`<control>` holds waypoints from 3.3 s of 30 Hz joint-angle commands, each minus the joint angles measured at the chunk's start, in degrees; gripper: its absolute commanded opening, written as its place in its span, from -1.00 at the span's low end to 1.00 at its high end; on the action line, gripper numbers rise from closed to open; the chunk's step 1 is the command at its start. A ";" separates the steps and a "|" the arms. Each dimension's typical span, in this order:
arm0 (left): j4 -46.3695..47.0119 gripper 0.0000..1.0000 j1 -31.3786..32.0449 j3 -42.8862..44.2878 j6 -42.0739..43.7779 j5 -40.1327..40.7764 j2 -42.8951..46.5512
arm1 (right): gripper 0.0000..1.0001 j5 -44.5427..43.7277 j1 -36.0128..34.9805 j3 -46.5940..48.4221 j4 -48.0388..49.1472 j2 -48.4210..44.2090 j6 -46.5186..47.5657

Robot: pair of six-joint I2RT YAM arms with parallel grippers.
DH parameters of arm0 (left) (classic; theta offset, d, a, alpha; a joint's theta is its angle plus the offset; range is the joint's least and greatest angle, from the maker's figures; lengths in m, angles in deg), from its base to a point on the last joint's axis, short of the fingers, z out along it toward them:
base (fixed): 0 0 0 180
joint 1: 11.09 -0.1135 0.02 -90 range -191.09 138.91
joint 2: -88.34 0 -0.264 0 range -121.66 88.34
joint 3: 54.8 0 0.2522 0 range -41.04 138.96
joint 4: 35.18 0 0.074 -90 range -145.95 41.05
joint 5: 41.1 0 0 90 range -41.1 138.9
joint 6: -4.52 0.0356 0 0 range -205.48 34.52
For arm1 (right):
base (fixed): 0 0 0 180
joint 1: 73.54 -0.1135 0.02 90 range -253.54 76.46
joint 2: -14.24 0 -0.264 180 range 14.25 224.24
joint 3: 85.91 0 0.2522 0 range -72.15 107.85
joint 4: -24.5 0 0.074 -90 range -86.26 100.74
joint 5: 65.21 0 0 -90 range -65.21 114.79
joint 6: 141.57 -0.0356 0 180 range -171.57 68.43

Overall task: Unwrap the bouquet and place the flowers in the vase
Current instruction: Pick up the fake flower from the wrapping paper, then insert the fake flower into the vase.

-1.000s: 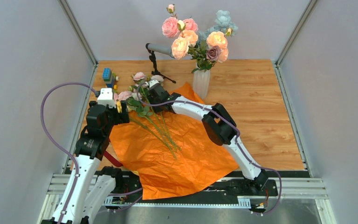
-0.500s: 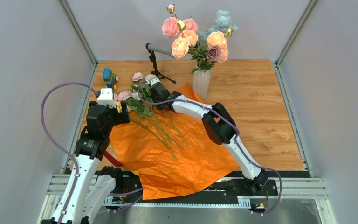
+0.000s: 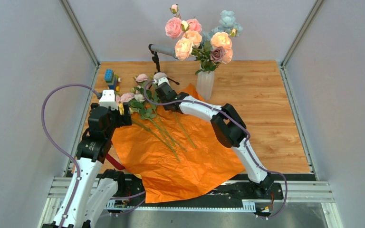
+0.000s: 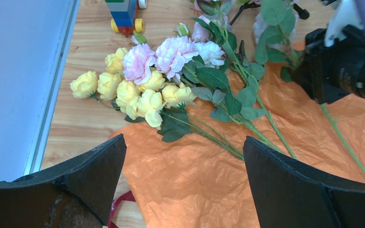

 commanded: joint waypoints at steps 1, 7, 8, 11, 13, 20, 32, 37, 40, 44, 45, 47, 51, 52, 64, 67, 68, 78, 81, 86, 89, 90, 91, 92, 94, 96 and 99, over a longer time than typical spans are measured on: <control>1.44 1.00 -0.36 -0.05 0.09 0.70 0.63 | -1.00 -3.42 0.97 -3.36 2.98 -9.44 2.91; 1.39 1.00 -0.36 -0.02 0.08 0.70 0.63 | -1.00 -2.90 1.05 -9.62 4.69 -16.27 4.85; 1.36 1.00 -0.36 -0.07 0.06 0.70 0.72 | -1.00 -2.16 1.03 -11.01 5.19 -17.78 5.03; 1.35 1.00 -0.32 -0.07 0.09 0.72 0.71 | -1.00 2.92 0.98 -17.38 7.60 -23.45 6.89; 1.36 1.00 -0.32 -0.08 -0.02 0.75 0.71 | -1.00 6.65 0.91 -21.82 9.34 -27.66 8.03; 1.35 1.00 -0.36 -0.11 0.00 0.85 0.97 | -1.00 13.91 -2.28 -38.58 14.87 -46.54 17.86; 1.27 1.00 -0.36 -0.25 0.00 1.53 0.89 | -1.00 16.06 -4.82 -52.74 27.69 -79.66 20.62; 1.25 1.00 -0.32 -0.25 -0.09 1.65 0.89 | -1.00 10.46 -4.88 -52.89 34.60 -85.47 22.31; 1.26 1.00 -0.31 -0.25 -0.09 1.66 0.89 | -1.00 6.65 -4.82 -53.64 42.22 -86.28 24.50; 1.22 1.00 -0.35 -0.25 -0.09 1.82 1.13 | -1.00 2.15 -4.81 -54.39 54.25 -83.62 26.86; 1.26 1.00 -0.36 -0.25 -0.07 1.86 1.22 | -1.00 1.41 -4.75 -54.43 57.39 -82.45 27.50; 1.34 1.00 -0.36 -0.30 -0.09 1.86 1.32 | -1.00 0.40 -4.59 -54.20 64.67 -79.30 29.24; 1.26 1.00 -0.36 -0.25 -0.09 1.59 1.39 | -1.00 -0.50 -2.08 -52.59 76.39 -70.47 30.69; 1.28 1.00 -0.32 -0.24 -0.09 1.58 1.41 | -1.00 -0.28 -1.22 -51.87 78.27 -68.52 30.68; 1.35 1.00 -0.36 -0.14 -0.15 0.74 1.59 | -1.00 2.11 6.76 -42.22 93.04 -52.88 32.42; 1.29 1.00 -0.36 -0.08 -0.02 1.12 1.59 | -1.00 3.01 8.12 -40.03 95.29 -50.29 33.14; 1.31 1.00 -0.31 -0.08 0.00 1.27 1.59 | -1.00 3.63 8.64 -39.49 95.96 -49.54 33.14; 1.10 1.00 -0.34 0.01 0.24 2.09 1.16 | -1.00 6.70 11.45 -34.91 100.23 -42.97 32.97; 1.10 1.00 -0.36 0.08 0.26 2.20 1.07 | -1.00 7.14 11.62 -34.74 101.23 -41.82 33.37; 1.11 1.00 -0.36 0.10 0.26 2.11 0.80 | -1.00 7.38 11.80 -34.97 103.48 -40.46 35.20; 1.12 1.00 -0.36 0.11 0.26 2.17 0.81 | -1.00 7.76 11.89 -35.17 104.14 -40.11 35.92; 1.09 1.00 -0.36 0.14 0.26 2.19 0.80 | -1.00 7.94 11.89 -35.10 104.46 -40.05 36.20; 1.10 1.00 -0.36 0.18 0.26 2.19 0.72 | -1.00 8.06 11.89 -35.05 104.53 -39.96 36.34; 1.09 1.00 -0.32 0.19 0.25 2.19 0.71 | -1.00 8.14 11.89 -34.79 104.54 -39.88 36.51; 1.11 1.00 -0.36 0.19 0.26 2.11 0.64 | -1.00 8.27 11.93 -34.26 104.65 -39.74 36.63; 1.16 1.00 -0.35 0.20 0.31 2.11 0.63 | -1.00 8.53 11.89 -34.01 104.95 -39.48 36.68; 1.09 1.00 -0.32 0.19 0.35 2.11 0.63 | -1.00 8.51 11.89 -33.80 105.43 -38.81 36.97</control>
